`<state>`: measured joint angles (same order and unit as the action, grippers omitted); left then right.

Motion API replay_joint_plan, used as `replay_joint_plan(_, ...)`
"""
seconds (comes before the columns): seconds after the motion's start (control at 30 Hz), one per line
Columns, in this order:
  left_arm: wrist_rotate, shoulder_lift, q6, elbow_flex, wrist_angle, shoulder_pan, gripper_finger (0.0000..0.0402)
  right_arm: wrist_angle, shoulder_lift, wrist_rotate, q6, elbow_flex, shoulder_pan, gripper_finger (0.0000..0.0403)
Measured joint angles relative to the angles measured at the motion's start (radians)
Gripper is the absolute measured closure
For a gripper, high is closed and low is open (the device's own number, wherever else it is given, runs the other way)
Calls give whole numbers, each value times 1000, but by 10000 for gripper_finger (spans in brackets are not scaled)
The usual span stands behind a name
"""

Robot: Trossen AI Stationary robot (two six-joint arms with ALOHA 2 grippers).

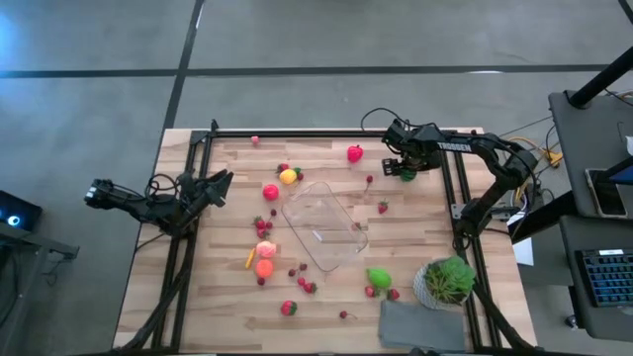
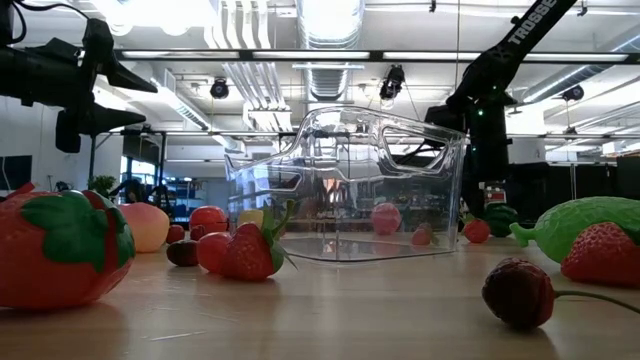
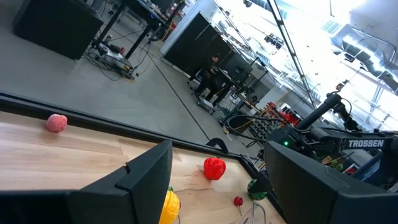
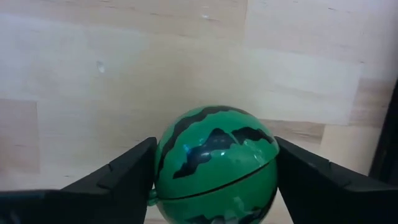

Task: Pick and placing Produce into tupperware
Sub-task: Put the green watermelon into the transparent bin

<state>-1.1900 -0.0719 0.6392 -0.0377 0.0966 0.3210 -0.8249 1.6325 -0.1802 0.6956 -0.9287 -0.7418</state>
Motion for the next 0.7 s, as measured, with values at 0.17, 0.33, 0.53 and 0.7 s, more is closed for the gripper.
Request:
replay_joint_plan(0.17, 0, 0, 0, 0, 0, 0, 161, -4, -1, 4, 3, 0, 0, 95)
replay_joint_plan(0.33, 0, 0, 0, 0, 0, 0, 161, -6, -22, 4, 12, 0, 7, 111)
replay_joint_plan(0.53, 0, 0, 0, 0, 0, 0, 161, -9, -75, 6, 30, 0, 18, 127)
replay_joint_plan(0.7, 0, 0, 0, 0, 0, 0, 161, -6, -136, 54, 44, -6, 65, 109)
